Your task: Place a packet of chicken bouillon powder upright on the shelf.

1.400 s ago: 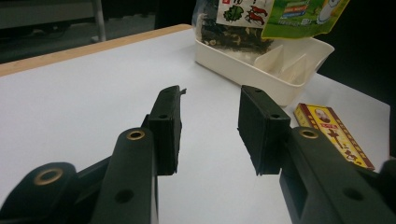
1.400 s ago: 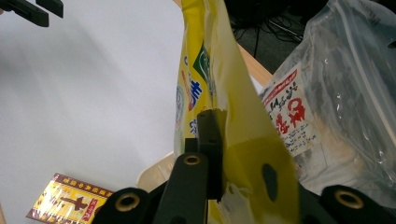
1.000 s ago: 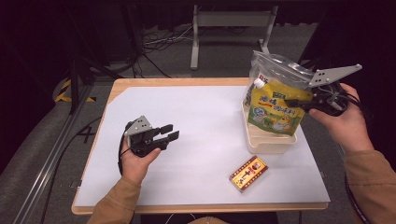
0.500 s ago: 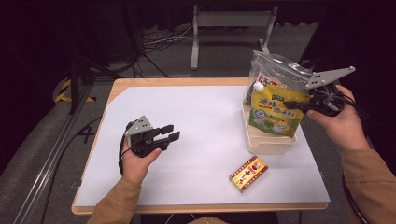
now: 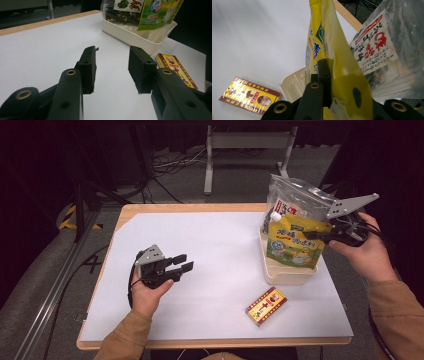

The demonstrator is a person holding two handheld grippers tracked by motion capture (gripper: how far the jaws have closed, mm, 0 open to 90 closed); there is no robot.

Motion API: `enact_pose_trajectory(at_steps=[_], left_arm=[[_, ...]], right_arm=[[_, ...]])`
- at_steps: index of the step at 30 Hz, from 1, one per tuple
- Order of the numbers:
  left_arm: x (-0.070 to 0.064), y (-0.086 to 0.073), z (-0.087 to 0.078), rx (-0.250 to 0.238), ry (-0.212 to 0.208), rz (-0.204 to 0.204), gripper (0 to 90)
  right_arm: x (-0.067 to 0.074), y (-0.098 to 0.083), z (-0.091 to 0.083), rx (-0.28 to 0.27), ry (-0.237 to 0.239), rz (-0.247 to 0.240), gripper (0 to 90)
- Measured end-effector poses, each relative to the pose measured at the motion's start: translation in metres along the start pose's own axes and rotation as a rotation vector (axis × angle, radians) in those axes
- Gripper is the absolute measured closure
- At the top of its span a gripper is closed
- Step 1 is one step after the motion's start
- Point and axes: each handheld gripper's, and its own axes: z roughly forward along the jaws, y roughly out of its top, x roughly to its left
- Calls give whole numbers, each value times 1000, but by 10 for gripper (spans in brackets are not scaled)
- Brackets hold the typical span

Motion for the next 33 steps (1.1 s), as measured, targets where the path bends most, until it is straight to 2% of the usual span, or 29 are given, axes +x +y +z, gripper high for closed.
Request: enact_pose_trajectory(at_steps=[14,20,33], left_arm=[[0,-1,0,4,-3,-7,587],[0,-1,1,4,-4,-11,587],[-2,-1,4,15,-6,-1,581]], right_arm=[[-2,-9,16,20,16,10,897],[-4,-18,27,18,28,37,896],[-8,-32,31,4,34,85,880]])
